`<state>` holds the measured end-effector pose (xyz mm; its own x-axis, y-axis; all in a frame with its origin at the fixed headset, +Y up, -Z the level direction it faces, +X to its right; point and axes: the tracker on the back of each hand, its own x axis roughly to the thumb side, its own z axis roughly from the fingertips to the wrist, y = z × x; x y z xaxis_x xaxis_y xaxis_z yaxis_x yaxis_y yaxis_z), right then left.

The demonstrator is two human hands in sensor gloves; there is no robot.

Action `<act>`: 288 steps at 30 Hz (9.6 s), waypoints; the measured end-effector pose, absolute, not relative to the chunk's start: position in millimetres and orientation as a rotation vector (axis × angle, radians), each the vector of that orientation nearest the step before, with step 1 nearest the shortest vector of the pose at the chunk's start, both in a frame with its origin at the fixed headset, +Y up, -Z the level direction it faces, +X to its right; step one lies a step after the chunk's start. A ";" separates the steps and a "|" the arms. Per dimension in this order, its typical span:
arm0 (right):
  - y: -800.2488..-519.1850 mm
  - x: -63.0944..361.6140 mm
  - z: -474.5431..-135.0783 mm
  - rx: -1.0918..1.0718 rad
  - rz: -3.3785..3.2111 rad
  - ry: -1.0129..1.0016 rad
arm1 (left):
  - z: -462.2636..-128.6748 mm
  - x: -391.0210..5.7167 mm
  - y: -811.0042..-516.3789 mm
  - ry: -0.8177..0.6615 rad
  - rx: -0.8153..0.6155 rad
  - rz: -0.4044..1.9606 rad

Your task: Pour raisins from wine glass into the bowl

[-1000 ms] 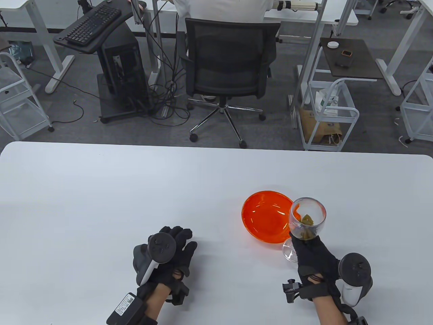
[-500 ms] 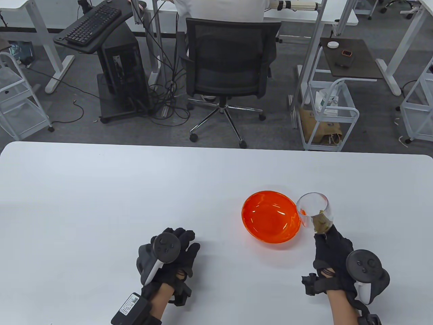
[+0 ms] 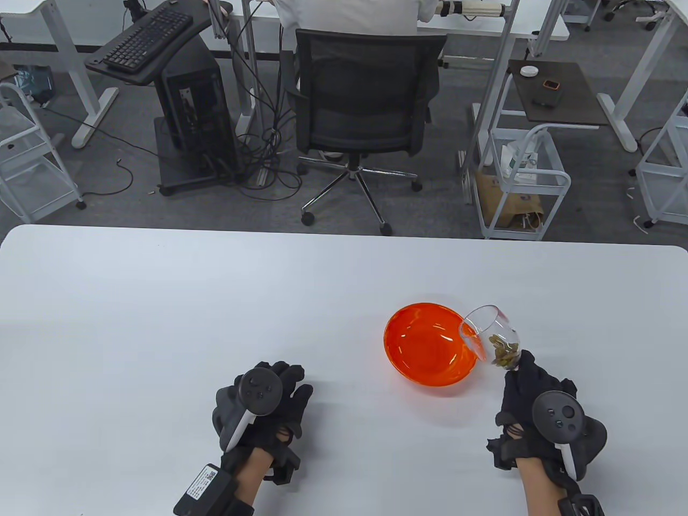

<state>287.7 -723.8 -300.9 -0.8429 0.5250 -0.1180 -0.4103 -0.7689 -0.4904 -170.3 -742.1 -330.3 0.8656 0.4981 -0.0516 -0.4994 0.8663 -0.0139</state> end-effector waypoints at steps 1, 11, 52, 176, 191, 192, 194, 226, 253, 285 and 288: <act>-723.7 287.0 -301.0 -0.345 2.555 -0.628 | -330.3 -170.7 -742.0 0.048 -0.028 0.524; -722.6 277.1 -303.5 -0.349 2.708 -0.670 | -331.2 -172.5 -741.4 0.050 -0.039 0.521; -716.9 249.0 -304.4 -0.331 3.087 -0.812 | -334.3 -180.7 -743.5 0.077 -0.062 0.506; -721.0 222.1 -304.2 -0.091 1.767 -0.280 | -338.3 -193.3 -747.5 0.076 -0.074 0.460; -732.4 115.4 -355.6 -0.255 1.805 -0.015 | -345.7 -222.3 -750.8 0.140 -0.110 0.507; -736.1 107.6 -362.2 -0.253 1.796 0.019 | -345.5 -223.3 -751.0 0.143 -0.120 0.517; -742.2 95.6 -371.8 -0.256 1.782 0.044 | -345.5 -224.0 -750.0 0.145 -0.117 0.530; -760.1 76.8 -393.7 -0.206 1.953 0.265 | -342.6 -199.7 -742.6 0.063 -0.110 0.488; -695.6 184.7 -289.1 0.050 2.703 -0.232 | -318.0 -150.8 -727.6 -0.219 -0.137 0.387; -715.0 179.6 -272.6 0.174 2.851 -0.317 | -310.3 -127.1 -740.8 -0.274 -0.210 0.227; -717.6 179.3 -273.9 0.170 2.854 -0.296 | -311.9 -132.4 -738.3 -0.255 -0.204 0.250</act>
<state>179.3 -717.6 -273.9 -0.9575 0.2505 0.1428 -0.2745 -0.9435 -0.1855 -132.4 -738.3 -311.9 0.9373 0.2683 0.2226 -0.2169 0.9487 -0.2300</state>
